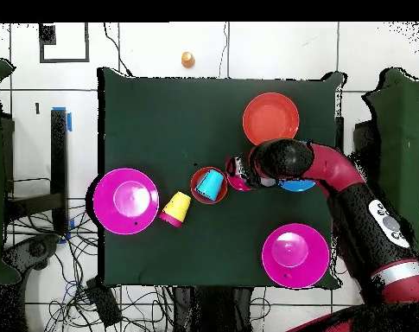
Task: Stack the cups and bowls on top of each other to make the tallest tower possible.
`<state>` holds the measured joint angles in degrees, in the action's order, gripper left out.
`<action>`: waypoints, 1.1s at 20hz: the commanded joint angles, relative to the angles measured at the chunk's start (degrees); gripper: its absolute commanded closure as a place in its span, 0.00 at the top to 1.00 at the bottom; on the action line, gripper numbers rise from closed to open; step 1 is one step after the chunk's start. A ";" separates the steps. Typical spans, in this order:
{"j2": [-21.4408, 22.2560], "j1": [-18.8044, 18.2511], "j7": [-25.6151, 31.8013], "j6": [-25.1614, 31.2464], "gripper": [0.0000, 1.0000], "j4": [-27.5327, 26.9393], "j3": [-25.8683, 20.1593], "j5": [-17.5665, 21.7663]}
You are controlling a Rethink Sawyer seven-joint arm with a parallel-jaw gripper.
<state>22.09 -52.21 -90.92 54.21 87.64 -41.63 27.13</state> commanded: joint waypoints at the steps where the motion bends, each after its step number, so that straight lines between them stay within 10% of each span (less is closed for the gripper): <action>1: 15.75 7.62 -1.09 10.06 1.00 2.39 7.74 4.94; 9: 31.93 14.10 -15.21 0.11 1.00 5.91 13.40 2.53; 22: 28.64 20.82 -22.99 -9.22 1.00 10.84 18.60 -2.16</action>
<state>53.49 -32.73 -105.84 46.92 90.84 -27.06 25.38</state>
